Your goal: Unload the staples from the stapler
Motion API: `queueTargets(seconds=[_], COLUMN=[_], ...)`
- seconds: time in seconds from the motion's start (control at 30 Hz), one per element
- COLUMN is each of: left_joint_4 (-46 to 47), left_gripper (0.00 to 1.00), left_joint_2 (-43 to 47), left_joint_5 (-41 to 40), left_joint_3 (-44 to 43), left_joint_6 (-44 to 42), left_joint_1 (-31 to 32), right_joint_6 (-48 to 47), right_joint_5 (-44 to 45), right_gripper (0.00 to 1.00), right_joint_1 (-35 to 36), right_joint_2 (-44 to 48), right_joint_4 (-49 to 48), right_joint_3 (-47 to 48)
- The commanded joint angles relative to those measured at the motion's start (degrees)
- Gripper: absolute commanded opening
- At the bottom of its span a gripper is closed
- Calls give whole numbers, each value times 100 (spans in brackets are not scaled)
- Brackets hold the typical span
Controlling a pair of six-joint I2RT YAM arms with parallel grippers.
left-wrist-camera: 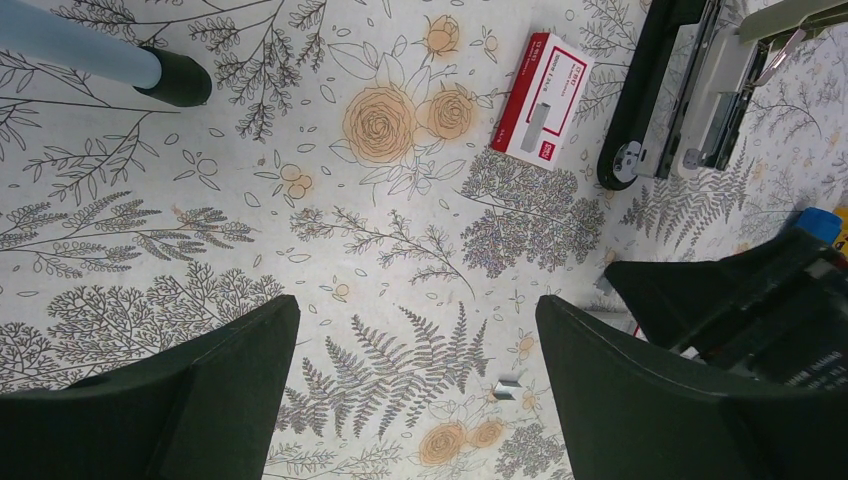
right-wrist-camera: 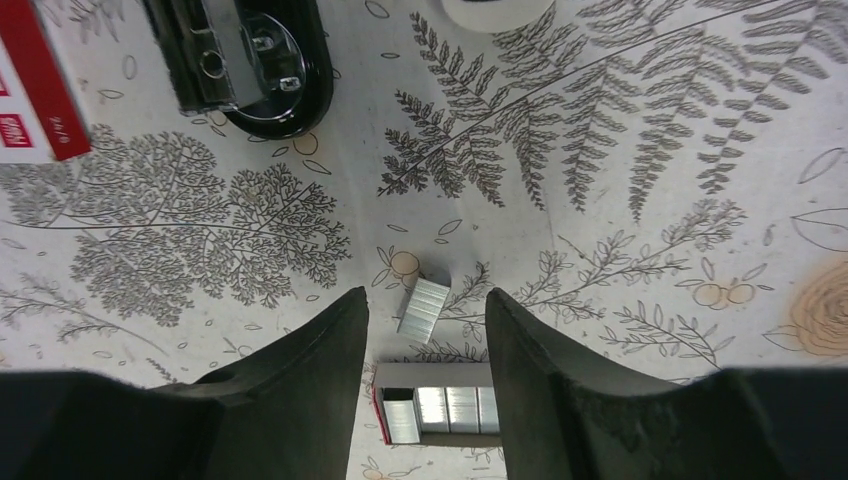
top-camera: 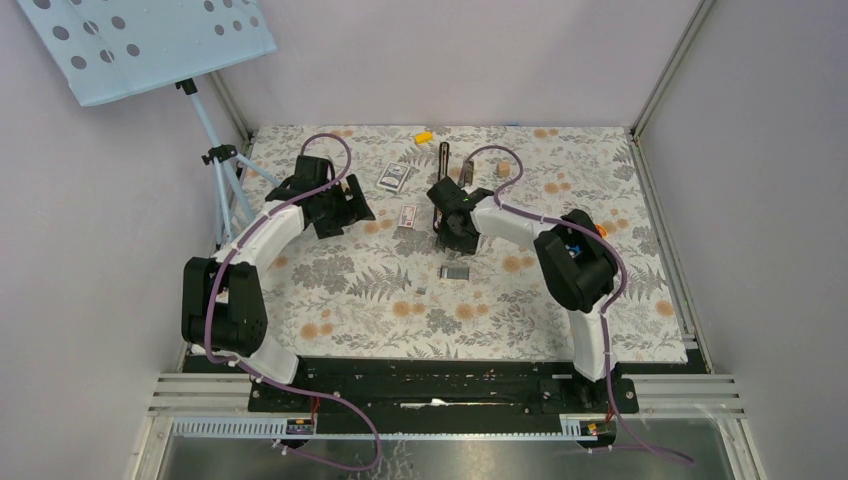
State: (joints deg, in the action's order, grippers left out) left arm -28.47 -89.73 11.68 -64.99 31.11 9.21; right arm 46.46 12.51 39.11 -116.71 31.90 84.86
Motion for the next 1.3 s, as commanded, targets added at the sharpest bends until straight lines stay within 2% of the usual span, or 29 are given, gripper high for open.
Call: queueTargets(seconds=[0.0, 0.23, 0.37, 0.53, 0.77, 0.93, 1.07, 1.1, 1.27], left_joint_4=[297, 320, 328, 334, 344, 366, 367, 361, 361], left_gripper=[93, 93, 93, 93, 92, 93, 92, 93, 93], left_joint_2=[208, 213, 206, 202, 185, 177, 173, 175, 169], left_joint_5=[139, 215, 254, 288, 313, 335, 340, 340, 363], left_joint_3=[32, 51, 56, 65, 71, 82, 81, 76, 75], left_joint_6=[15, 33, 44, 57, 61, 68, 66, 70, 79], left_joint_1=[-64, -112, -137, -157, -174, -176, -183, -183, -183], right_joint_6=[124, 0, -51, -58, -88, -171, -243, -269, -307], right_joint_5=[115, 416, 362, 234, 265, 322, 289, 256, 62], right_gripper=[52, 45, 38, 36, 22, 22, 42, 43, 37], right_joint_1=[120, 157, 169, 181, 180, 176, 182, 176, 176], right_joint_2=[-216, -468, -593, -581, -420, -336, -334, -347, -445], right_joint_4=[283, 536, 621, 577, 485, 493, 558, 555, 549], right_joint_3=[378, 568, 630, 497, 265, 240, 284, 285, 233])
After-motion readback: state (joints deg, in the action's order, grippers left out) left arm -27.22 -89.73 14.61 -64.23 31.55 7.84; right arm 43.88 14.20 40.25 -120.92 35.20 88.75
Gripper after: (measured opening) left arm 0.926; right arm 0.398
